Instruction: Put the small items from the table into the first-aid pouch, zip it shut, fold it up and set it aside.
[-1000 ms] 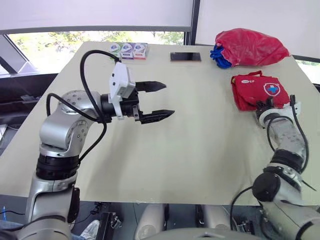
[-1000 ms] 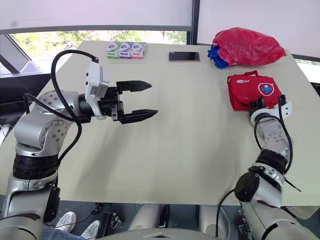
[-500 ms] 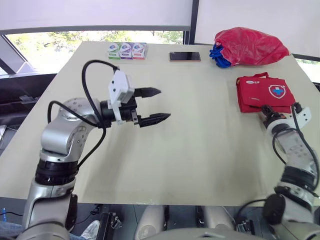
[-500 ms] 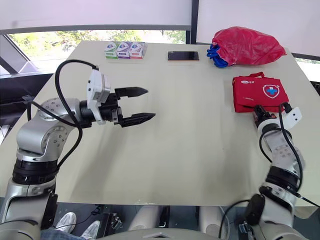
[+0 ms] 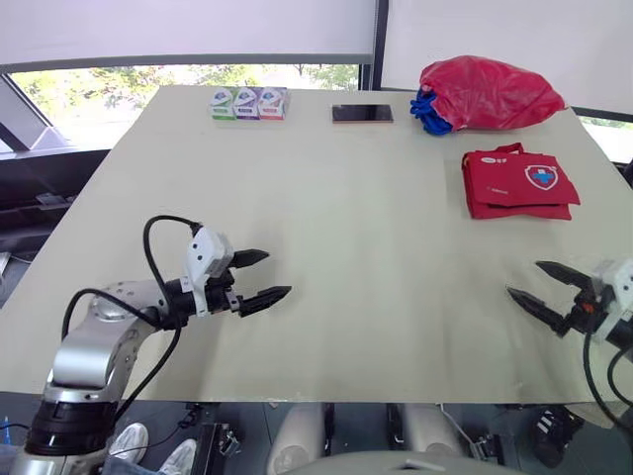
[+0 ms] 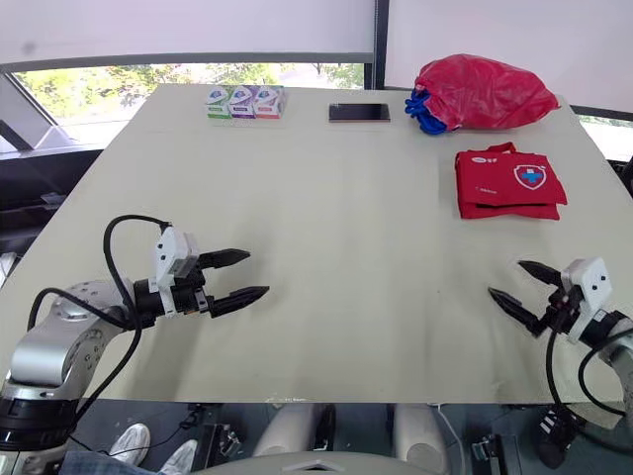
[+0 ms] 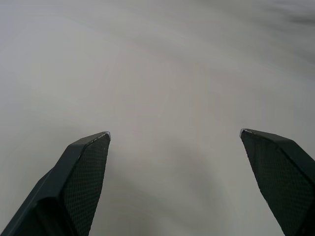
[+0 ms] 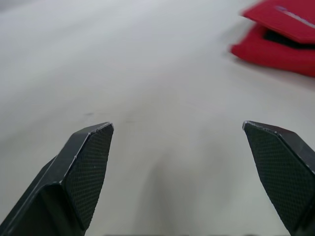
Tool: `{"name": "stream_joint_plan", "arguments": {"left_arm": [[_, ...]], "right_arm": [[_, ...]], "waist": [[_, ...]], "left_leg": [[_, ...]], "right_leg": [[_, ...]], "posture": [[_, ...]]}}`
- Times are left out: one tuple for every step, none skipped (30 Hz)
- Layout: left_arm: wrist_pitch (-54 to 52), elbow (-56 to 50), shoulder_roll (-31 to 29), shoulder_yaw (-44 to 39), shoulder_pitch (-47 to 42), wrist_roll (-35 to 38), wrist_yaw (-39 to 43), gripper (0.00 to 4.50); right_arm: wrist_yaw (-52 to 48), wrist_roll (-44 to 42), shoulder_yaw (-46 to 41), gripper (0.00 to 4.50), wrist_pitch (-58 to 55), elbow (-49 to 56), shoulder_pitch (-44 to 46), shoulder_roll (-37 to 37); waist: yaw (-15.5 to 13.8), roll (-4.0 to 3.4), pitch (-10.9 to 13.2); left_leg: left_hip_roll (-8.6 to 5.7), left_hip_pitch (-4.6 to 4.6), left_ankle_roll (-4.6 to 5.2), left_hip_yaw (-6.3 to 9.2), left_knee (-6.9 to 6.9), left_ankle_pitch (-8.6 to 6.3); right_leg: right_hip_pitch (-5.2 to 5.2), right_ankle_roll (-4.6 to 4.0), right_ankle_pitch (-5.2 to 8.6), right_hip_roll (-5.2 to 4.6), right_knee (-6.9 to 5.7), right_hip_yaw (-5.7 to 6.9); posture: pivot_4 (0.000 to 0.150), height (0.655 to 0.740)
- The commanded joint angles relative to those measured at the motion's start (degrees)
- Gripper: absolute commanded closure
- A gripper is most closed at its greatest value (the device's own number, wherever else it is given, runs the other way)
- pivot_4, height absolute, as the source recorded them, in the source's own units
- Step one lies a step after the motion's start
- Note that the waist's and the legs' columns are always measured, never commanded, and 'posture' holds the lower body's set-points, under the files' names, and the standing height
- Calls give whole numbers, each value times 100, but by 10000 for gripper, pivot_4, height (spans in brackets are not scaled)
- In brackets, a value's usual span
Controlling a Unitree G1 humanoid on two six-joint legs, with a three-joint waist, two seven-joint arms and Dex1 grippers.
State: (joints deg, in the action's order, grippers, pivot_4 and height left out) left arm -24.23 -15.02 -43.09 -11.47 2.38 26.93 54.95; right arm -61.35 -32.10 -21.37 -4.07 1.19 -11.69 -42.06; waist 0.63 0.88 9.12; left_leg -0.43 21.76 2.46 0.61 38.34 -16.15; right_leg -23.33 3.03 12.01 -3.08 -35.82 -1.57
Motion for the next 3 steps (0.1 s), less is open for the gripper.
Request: {"name": "stream_joint_plan", "arguments": {"left_arm": [[435, -100, 170, -155, 440, -171, -159, 0], [523, -97, 225, -186, 540, -197, -199, 0], [579, -92, 283, -218, 618, -170, -201, 0]], "right_arm": [[-465, -474, -408, 110, 134, 509, -302, 27], [-466, -539, -461, 110, 100, 580, -365, 55], [-469, -572, -504, 110, 89, 629, -415, 78]], "waist": [[-1, 2, 2], [-10, 9, 4], [-10, 9, 4]], "left_leg": [[0, 1, 2, 0, -1, -2], [0, 6, 3, 0, 0, -3], [0, 6, 3, 0, 2, -3]], "right_leg": [[0, 2, -1, -2, 0, 0], [-2, 1, -1, -5, 4, 1], [-1, -4, 1, -21, 4, 0]], "posture": [[1500, 7400], [1500, 7400], [1500, 7400]]}}
